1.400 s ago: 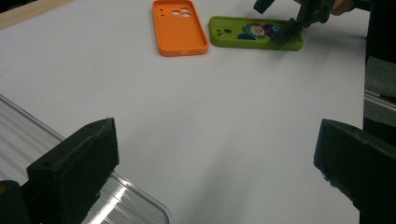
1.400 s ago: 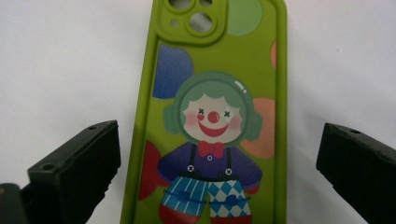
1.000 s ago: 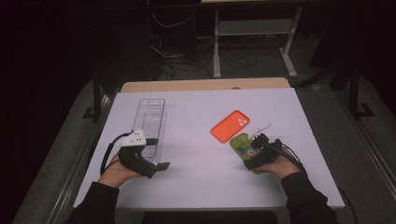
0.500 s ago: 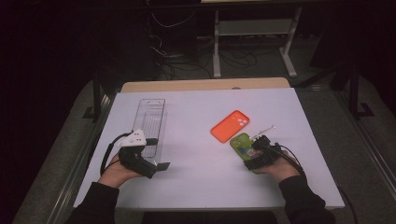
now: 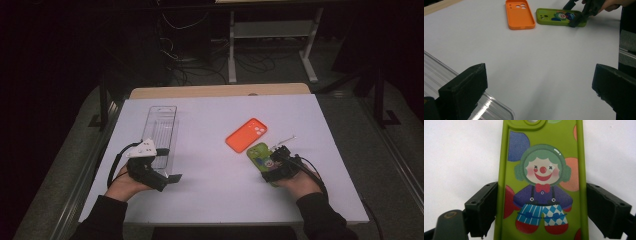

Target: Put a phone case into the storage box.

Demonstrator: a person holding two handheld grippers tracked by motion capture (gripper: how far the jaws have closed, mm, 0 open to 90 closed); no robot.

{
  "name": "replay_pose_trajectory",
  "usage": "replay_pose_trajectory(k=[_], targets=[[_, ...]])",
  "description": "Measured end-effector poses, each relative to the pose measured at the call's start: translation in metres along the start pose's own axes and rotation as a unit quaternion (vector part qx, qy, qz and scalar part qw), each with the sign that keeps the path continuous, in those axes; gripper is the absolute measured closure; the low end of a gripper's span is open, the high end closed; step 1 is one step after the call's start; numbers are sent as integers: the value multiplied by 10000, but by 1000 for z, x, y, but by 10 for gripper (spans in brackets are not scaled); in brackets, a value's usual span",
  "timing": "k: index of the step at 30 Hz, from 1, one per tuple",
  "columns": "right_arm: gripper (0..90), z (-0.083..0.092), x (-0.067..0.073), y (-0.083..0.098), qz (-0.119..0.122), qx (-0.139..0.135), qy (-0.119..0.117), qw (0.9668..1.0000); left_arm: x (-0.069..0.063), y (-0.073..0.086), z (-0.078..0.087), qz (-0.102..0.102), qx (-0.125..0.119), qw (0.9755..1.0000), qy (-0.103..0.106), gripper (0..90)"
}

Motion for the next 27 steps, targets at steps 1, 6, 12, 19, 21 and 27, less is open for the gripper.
replay_pose_trajectory(k=[1, 6, 12, 19, 21, 27], targets=[[147, 0, 0, 0, -4, -2, 2, 10000, 0, 0, 0, -2, 6, 10000, -2, 0], [150, 0, 0, 0, -20, -6, 2, 10000, 0, 0, 0, -6, -16, 10000, 12, 0], [150, 3, -6, 0, 6, 4, -136, 9999, 0, -1, 0, 4, -24, 10000, 9, 0], [150, 14, -13, -3, 337, -259, -259, 9988, 0, -3, 0, -78, 1, 10000, 29, 0], [149, 16, -13, -5, 466, -301, -351, 9978, 0, -4, -1, -48, -19, 10000, 45, 0], [149, 22, -19, -15, 1108, -467, -347, 9921, 0, -10, -2, -89, -42, 9999, 86, 0]])
Point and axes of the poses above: each handheld gripper's, and its own axes: z roughly backward along the jaws, y roughly out of its underside, x roughly to its left, the point moved 2 cm from there along -z, roughly forward along the jaws, and after that the axes turned 7 degrees about z, right-handed, at the moved point
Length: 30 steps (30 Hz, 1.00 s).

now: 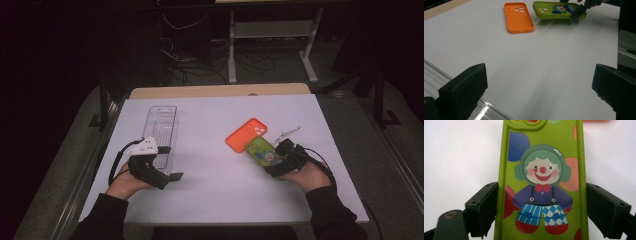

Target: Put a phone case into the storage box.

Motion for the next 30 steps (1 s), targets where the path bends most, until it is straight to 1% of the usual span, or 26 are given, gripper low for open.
replay_pose_trajectory(k=[1, 2, 3, 4, 5, 6, 7, 8, 9, 10, 13, 17, 19, 20, 22, 25, 27, 30], targets=[[149, 1, -2, -2, 22, 4, -51, 10000, 0, -1, 0, 46, -31, 10000, 18, 0], [149, 1, -3, -3, 68, -1, -95, 9999, 1, -3, 0, -1, -41, 10000, 22, 0], [149, 2, -5, -4, 65, -9, -115, 9999, 0, -4, -1, 49, -56, 10000, 36, 0], [149, 2, -6, -5, 121, -37, -111, 9999, 1, -6, 0, -11, -57, 10000, 38, 0], [149, 2, -8, -7, 156, -67, -145, 9997, 1, -8, 0, 26, -63, 10000, 42, 0], [148, 3, -9, -8, 182, -77, -186, 9996, 2, -10, 0, -28, -50, 10000, 34, 0], [149, 4, -10, -10, 255, -113, -209, 9994, 1, -11, -1, 42, -80, 10000, 36, 0], [149, 5, -11, -11, 252, -134, -234, 9993, 3, -14, -1, -31, -49, 10000, 18, 0], [149, 7, -13, -12, 284, -191, -302, 9990, 3, -16, -2, -50, -47, 10000, 25, 0], [149, 8, -14, -14, 275, -205, -371, 9987, 3, -19, -2, -76, 11, 10000, 4, 0], [149, 11, -18, -17, 347, -258, -672, 9968, 5, -25, -5, -137, -24, 9999, 5, 0], [149, 13, -22, -24, 552, -304, -737, 9953, 8, -36, -11, -169, -78, 9998, 4, 0], [148, 14, -24, -28, 569, -313, -795, 9947, 10, -41, -13, -177, -101, 9998, 17, 0], [149, 14, -26, -30, 617, -320, -823, 9942, 11, -43, -15, -173, -115, 9998, 47, 0], [149, 14, -28, -33, 693, -325, -802, 9938, 12, -48, -18, -151, -149, 9997, 134, 0], [149, 14, -31, -37, 877, -314, -754, 9928, 12, -54, -25, -239, -103, 9995, 205, 0], [149, 15, -33, -41, 951, -348, -804, 9916, 12, -57, -29, -273, -66, 9993, 258, 0], [149, 16, -36, -47, 1064, -386, -804, 9903, 11, -64, -35, -334, -65, 9989, 331, 0]])
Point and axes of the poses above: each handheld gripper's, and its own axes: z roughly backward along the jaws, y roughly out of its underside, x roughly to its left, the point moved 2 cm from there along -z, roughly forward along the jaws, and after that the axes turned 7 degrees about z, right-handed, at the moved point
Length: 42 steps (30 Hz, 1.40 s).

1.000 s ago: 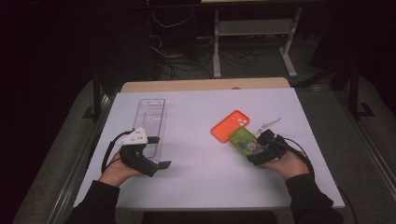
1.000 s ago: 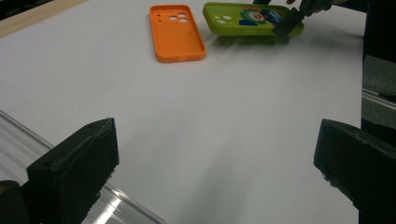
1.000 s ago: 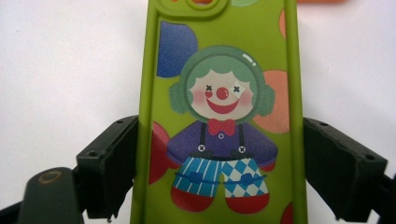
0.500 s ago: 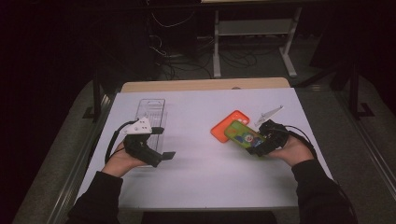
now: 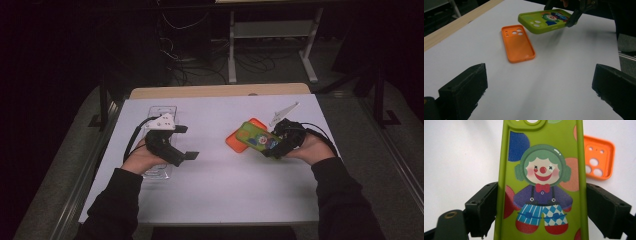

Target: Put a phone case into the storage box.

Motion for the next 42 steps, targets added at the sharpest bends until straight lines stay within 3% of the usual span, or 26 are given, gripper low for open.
replay_pose_trajectory(k=[3, 8, 11, 21, 30, 36, 42], targets=[[149, 0, -5, -5, 153, -19, -18, 9999, 0, -6, -6, -64, 39, 10000, 29, 0], [149, -3, -10, -12, 158, -68, -96, 9998, 2, -11, -18, -124, 72, 9999, 71, 0], [148, -6, -11, -14, 293, -69, -121, 9995, 3, -12, -23, -191, 130, 9997, 48, 0], [148, -14, 8, -22, 772, -19, -377, 9963, -4, -6, -33, -438, 443, 9975, 328, 0], [148, -25, 37, -36, 1345, 198, -582, 9890, -16, -3, -40, -638, 625, 9943, 586, 0], [147, -26, 54, -49, 1668, 142, -746, 9831, -21, -1, -47, -747, 771, 9923, 625, 0], [147, -24, 71, -62, 1962, 36, -918, 9762, -30, 0, -51, -952, 910, 9883, 772, 0]])
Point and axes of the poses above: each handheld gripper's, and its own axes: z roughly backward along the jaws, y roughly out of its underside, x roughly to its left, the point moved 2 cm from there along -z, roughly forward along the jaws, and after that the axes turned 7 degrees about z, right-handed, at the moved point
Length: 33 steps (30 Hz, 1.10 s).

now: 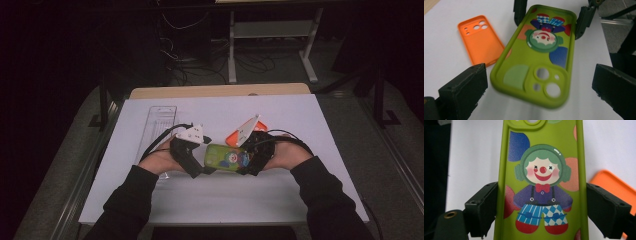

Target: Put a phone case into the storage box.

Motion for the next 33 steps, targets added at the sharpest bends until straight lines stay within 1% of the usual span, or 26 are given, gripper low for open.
replay_pose_trajectory(k=[1, 2, 4, 5, 6, 8, 11, 12, 15, 16, 18, 22, 24, 27, 29, 30, 33], targets=[[147, 0, 1, -2, 39, 7, -6, 10000, -1, -1, -1, -24, 17, 10000, 26, 0], [147, -1, 2, -4, 82, 20, -23, 10000, -2, -1, -2, -128, 64, 9999, 35, 0], [147, -5, 5, -8, 145, 39, -76, 9999, -4, -1, -4, -161, 110, 9998, 90, 0], [147, -7, 6, -9, 168, 55, -99, 9998, -5, -1, -5, -216, 130, 9996, 97, 0], [147, -8, 8, -10, 182, 80, -130, 9997, -5, -1, -6, -221, 155, 9996, 95, 0], [147, -11, 9, -12, 205, 101, -160, 9996, -6, 0, -10, -265, 294, 9992, 100, 0], [147, -14, 11, -14, 230, 112, -230, 9994, -9, 2, -16, -318, 399, 9985, 177, 0], [147, -14, 11, -14, 237, 102, -236, 9994, -10, 2, -18, -276, 416, 9986, 198, 0], [147, -15, 11, -15, 251, 84, -239, 9994, -11, 2, -22, -402, 529, 9976, 178, 0], [147, -15, 12, -15, 245, 80, -259, 9993, -11, 2, -23, -405, 543, 9976, 161, 0], [147, -15, 12, -16, 278, 67, -257, 9993, -12, 3, -25, -408, 623, 9970, 197, 0], [146, -14, 12, -16, 281, 57, -276, 9992, -13, 4, -27, -404, 657, 9967, 234, 34], [146, -14, 12, -16, 299, 50, -296, 9991, -13, 4, -27, -441, 663, 9965, 243, 49], [146, -14, 12, -17, 290, 47, -301, 9991, -14, 5, -28, -407, 675, 9965, 273, 77], [146, -14, 13, -17, 298, 43, -316, 9990, -13, 6, -28, -426, 685, 9964, 260, 96], [146, -14, 13, -17, 301, 45, -316, 9990, -12, 5, -28, -477, 674, 9963, 247, 108], [146, -14, 13, -17, 311, 46, -321, 9990, -12, 6, -27, -501, 676, 9961, 270, 124]])
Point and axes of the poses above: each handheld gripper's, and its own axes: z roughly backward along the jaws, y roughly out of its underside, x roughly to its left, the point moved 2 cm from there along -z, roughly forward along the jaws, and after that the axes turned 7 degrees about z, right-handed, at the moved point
